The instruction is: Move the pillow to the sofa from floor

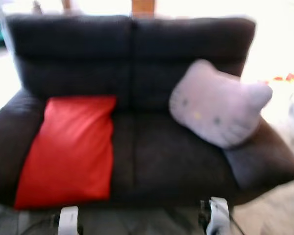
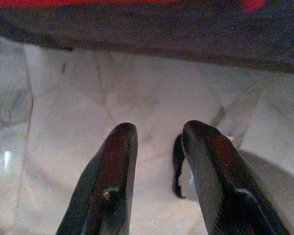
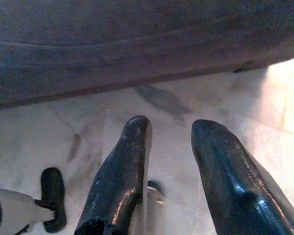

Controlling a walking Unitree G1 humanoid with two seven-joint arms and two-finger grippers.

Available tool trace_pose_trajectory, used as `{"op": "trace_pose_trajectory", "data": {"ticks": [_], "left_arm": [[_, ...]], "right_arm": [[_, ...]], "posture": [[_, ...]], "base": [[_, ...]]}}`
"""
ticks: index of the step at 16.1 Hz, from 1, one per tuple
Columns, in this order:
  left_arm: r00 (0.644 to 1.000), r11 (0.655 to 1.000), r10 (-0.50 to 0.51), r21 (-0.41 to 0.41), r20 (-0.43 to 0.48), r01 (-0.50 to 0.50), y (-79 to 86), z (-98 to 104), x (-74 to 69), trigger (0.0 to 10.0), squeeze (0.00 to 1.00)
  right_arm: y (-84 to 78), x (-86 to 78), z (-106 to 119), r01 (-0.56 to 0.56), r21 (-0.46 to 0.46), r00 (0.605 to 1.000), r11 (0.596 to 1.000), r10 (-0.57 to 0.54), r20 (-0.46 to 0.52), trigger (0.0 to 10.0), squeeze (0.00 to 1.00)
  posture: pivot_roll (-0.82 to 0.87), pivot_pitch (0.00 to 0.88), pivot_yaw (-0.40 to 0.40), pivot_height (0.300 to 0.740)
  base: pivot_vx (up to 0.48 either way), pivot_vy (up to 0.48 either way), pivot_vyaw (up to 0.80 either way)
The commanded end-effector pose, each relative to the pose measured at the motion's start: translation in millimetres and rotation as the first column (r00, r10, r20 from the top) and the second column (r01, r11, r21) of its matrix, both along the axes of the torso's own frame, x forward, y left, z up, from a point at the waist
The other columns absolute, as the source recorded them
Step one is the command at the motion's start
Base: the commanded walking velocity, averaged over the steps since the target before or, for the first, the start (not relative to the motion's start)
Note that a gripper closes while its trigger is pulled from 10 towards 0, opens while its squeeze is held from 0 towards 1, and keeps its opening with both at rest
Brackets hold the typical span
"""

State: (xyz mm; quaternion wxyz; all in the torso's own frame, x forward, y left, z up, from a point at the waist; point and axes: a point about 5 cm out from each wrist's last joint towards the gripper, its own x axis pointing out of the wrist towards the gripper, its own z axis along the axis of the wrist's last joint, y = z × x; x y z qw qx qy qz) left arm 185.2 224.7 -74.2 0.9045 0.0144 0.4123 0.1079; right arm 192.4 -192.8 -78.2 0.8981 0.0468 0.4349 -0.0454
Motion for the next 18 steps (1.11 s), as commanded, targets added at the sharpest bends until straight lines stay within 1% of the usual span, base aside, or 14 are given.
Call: {"op": "trace_pose_trajectory", "data": {"ticks": [1,3,5,7,8,9,14,18], "left_arm": [[1.0,1.0,-0.005,-0.012,-0.02,0.004,-5.8,-3.5,-3.7,10.0,0.0],[1.0,1.0,-0.004,-0.012,-0.02,0.003,-5.9,-3.5,-3.9,10.0,0.0],[1.0,1.0,-0.002,-0.012,-0.026,0.002,-4.9,-4.1,-5.3,10.0,0.0],[1.0,1.0,-0.005,-0.013,-0.024,0.005,-6.0,-3.9,-4.3,10.0,0.0],[1.0,1.0,-0.005,-0.013,-0.023,0.005,-6.0,-3.8,-4.2,10.0,0.0],[1.0,1.0,-0.005,-0.013,-0.023,0.005,-6.0,-3.8,-4.2,10.0,0.0],[1.0,1.0,-0.005,-0.013,-0.021,0.004,-5.2,-3.1,-3.1,10.0,0.0],[0.999,1.0,-0.003,-0.014,-0.033,0.002,-4.0,-4.8,-6.9,10.0,0.0]], "right_arm": [[-8.5,-5.6,-1.6,0.005,-0.021,1.0,1.0,-0.006,-0.018,10.0,0.0],[-8.8,-5.7,-1.5,0.003,-0.019,1.0,1.0,-0.003,-0.015,10.0,0.0],[-8.8,-4.7,-0.8,-0.03,-0.036,0.999,0.999,0.03,-0.012,10.0,0.0],[-4.9,-4.7,-1.2,-0.097,-0.047,0.995,0.994,0.096,-0.017,10.0,0.0],[-5.4,-5.6,-1.9,-0.063,-0.038,0.998,0.997,0.062,-0.023,10.0,0.0],[-6.3,-5.8,-2.0,-0.038,-0.033,0.999,0.999,0.038,-0.023,10.0,0.0],[-7.0,-5.2,-1.6,-0.037,-0.035,0.999,0.999,0.036,-0.021,10.0,0.0],[-8.5,-6.3,-2.0,-0.018,-0.037,1.0,0.999,0.018,-0.025,10.0,0.0]], "posture": [[0.11,0.073,-0.048,0.703],[0.12,0.07,-0.048,0.703],[0.12,0.063,-0.048,0.703],[0.11,0.056,-0.048,0.703],[0.12,0.052,-0.047,0.703],[0.11,0.05,-0.046,0.703],[0.11,0.066,-0.048,0.703],[0.11,0.081,-0.049,0.703]], "base": [[0.0,-0.296,0.0],[0.0,-0.294,0.0],[0.0,-0.296,0.0],[0.0,-0.296,0.8],[0.0,-0.296,0.8],[0.0,-0.292,0.0],[0.0,-0.293,0.0],[0.0,-0.294,0.0]]}}
